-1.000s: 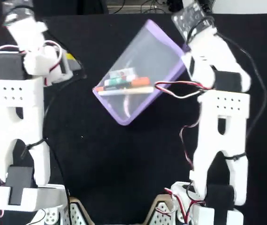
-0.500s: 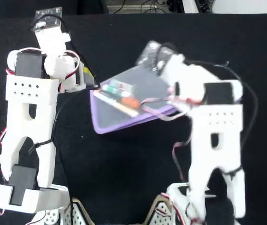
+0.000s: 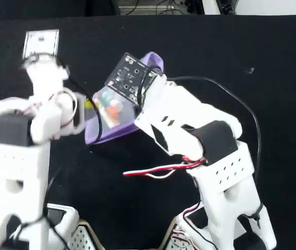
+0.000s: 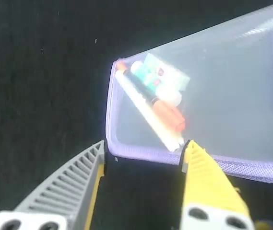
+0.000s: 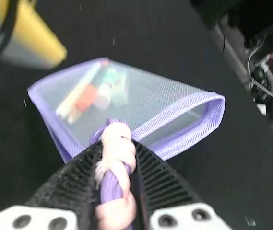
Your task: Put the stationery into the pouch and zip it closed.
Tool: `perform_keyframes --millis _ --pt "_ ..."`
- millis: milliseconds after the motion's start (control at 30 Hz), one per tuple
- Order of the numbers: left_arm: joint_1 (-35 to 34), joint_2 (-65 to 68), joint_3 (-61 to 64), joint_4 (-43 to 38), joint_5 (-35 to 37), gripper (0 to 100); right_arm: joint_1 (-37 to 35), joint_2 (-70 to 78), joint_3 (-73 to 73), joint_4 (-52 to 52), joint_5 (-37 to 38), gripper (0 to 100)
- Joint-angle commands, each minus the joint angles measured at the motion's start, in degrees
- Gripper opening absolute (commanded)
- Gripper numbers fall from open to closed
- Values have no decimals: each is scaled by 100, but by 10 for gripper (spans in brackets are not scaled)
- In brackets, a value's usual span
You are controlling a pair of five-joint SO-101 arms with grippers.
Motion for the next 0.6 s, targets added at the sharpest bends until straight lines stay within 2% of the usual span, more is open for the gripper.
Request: perform_keyframes --millis 0,200,367,567 --pt "75 -1424 1516 -1064 -352 263 -308 -110 -127 -510 -308 11" --pt "391 -3279 3310 -2119 -1011 264 -440 -75 -136 -826 -440 11" --pt "1270 -4633 4497 -2716 -1292 264 -475 -75 -136 -897 -580 11" --pt "1859 -5240 5341 -3323 -1688 264 -642 -75 -163 -905 -589 11"
